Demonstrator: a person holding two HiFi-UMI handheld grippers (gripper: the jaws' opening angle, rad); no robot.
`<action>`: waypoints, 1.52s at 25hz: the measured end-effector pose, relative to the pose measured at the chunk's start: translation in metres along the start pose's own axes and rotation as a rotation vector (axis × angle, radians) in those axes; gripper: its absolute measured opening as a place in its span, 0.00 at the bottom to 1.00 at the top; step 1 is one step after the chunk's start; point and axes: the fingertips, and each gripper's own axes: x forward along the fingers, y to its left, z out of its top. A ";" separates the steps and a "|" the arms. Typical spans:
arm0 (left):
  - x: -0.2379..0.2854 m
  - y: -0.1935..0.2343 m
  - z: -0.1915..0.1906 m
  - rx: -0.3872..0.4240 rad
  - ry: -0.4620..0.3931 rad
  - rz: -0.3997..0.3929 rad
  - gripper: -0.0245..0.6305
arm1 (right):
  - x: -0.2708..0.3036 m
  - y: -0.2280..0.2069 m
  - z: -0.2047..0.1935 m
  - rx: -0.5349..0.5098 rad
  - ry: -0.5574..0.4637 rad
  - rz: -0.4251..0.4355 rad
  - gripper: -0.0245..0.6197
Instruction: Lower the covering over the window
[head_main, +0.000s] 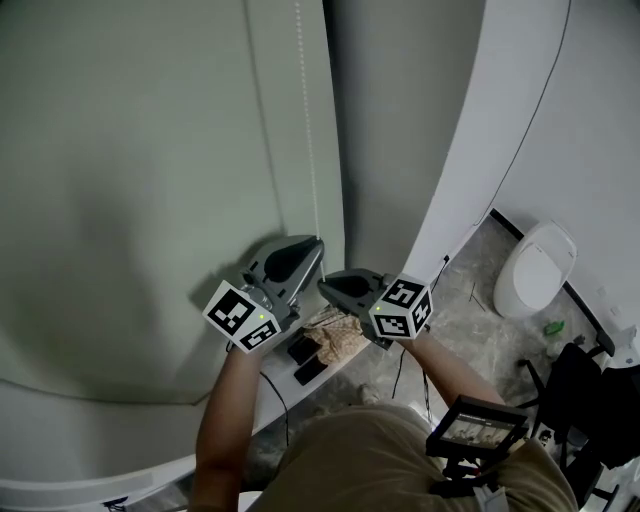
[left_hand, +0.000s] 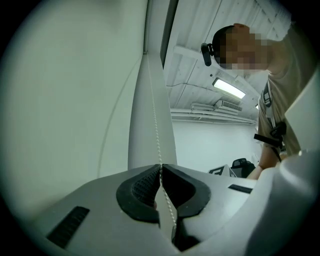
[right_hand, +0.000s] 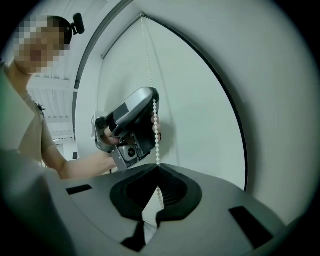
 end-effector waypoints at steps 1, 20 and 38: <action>0.000 0.000 0.000 -0.006 -0.007 0.004 0.08 | 0.000 0.001 0.001 -0.004 0.004 -0.001 0.05; -0.013 -0.018 -0.055 -0.101 0.043 -0.023 0.07 | -0.031 0.017 0.104 -0.196 -0.212 -0.037 0.18; -0.035 -0.026 -0.054 -0.184 0.017 -0.114 0.24 | -0.037 0.009 0.111 -0.082 -0.237 -0.024 0.05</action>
